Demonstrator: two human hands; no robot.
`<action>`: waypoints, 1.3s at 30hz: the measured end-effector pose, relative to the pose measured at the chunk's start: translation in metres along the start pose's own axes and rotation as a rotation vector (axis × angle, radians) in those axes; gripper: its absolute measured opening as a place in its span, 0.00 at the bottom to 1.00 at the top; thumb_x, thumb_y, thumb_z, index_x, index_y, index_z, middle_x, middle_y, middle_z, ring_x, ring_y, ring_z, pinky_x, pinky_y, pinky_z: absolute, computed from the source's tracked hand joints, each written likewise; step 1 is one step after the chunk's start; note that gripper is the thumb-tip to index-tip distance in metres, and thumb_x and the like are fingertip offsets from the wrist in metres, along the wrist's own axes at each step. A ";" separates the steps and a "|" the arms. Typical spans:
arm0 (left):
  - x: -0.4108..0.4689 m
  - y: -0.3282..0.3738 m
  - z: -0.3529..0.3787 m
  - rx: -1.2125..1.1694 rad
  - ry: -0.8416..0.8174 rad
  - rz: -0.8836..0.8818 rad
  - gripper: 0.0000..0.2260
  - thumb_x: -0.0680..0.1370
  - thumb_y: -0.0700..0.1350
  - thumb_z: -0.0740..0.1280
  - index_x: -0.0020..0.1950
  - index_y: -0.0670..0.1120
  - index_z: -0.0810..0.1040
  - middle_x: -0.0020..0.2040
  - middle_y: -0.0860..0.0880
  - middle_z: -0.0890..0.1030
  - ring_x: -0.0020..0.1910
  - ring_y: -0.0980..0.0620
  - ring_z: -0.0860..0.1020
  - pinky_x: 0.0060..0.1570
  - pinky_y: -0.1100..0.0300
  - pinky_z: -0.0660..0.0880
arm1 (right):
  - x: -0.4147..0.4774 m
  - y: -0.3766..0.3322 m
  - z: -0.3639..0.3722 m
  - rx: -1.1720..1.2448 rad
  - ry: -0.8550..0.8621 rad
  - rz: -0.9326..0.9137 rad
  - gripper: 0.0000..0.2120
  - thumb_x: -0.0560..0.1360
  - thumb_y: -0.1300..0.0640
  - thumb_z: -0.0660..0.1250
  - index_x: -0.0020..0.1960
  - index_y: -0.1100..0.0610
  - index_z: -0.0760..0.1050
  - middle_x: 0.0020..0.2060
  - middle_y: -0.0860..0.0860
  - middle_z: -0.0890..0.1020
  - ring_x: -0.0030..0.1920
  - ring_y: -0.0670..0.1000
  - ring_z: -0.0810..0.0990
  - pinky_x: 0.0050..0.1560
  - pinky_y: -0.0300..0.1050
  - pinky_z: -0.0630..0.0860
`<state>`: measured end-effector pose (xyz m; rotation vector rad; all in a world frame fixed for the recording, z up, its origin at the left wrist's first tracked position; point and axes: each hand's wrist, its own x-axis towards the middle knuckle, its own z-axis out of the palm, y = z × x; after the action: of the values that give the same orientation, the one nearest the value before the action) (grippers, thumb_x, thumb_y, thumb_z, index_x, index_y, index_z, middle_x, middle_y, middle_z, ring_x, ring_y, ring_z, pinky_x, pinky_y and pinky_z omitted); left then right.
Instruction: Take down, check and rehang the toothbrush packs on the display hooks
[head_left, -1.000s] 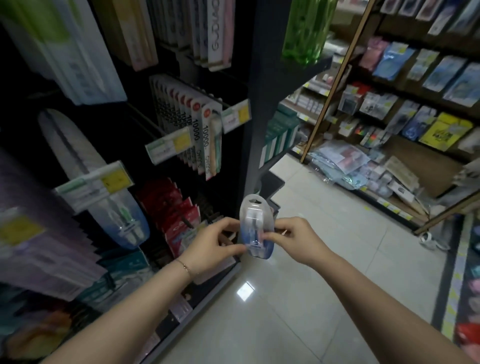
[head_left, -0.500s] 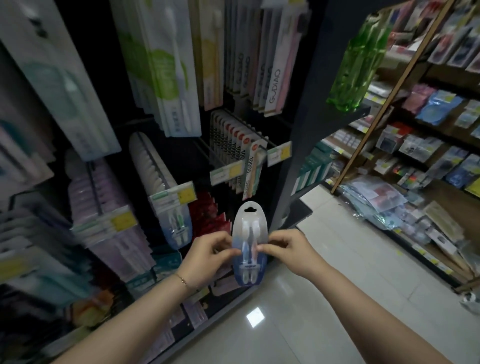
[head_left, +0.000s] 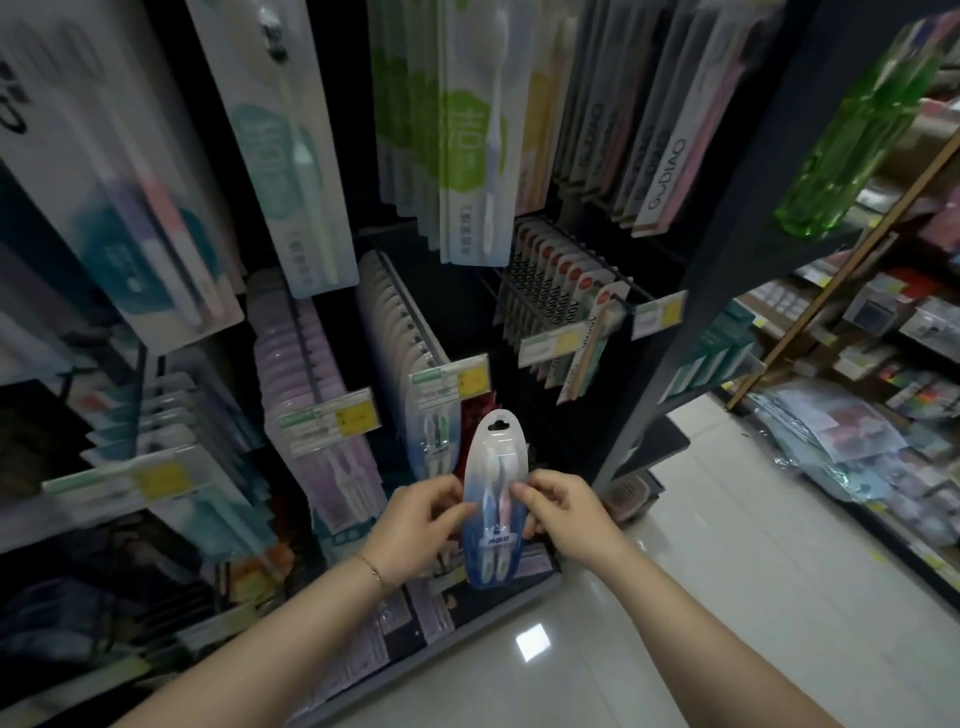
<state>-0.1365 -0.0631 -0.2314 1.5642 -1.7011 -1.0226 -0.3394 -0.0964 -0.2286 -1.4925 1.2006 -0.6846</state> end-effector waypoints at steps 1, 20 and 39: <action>-0.003 -0.002 0.000 0.003 0.016 -0.017 0.05 0.78 0.45 0.68 0.45 0.45 0.79 0.39 0.52 0.83 0.38 0.60 0.81 0.37 0.68 0.76 | 0.004 0.003 0.003 -0.001 -0.016 -0.001 0.08 0.79 0.56 0.65 0.44 0.57 0.79 0.37 0.60 0.81 0.34 0.52 0.79 0.37 0.42 0.78; 0.064 0.025 0.047 0.021 0.306 -0.110 0.05 0.79 0.48 0.65 0.43 0.52 0.75 0.36 0.49 0.81 0.36 0.52 0.80 0.41 0.50 0.78 | 0.083 0.008 -0.067 -0.070 -0.074 -0.136 0.11 0.80 0.59 0.63 0.39 0.53 0.76 0.29 0.44 0.77 0.31 0.41 0.74 0.35 0.38 0.71; 0.086 0.045 0.060 0.070 0.356 -0.097 0.07 0.80 0.48 0.64 0.42 0.52 0.74 0.35 0.51 0.79 0.36 0.56 0.78 0.40 0.56 0.77 | 0.103 0.016 -0.090 -0.044 -0.066 -0.162 0.09 0.80 0.56 0.63 0.42 0.56 0.79 0.34 0.49 0.80 0.35 0.44 0.77 0.39 0.49 0.76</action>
<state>-0.2211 -0.1395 -0.2297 1.7672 -1.4402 -0.6847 -0.3902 -0.2239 -0.2358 -1.6496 1.0584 -0.7149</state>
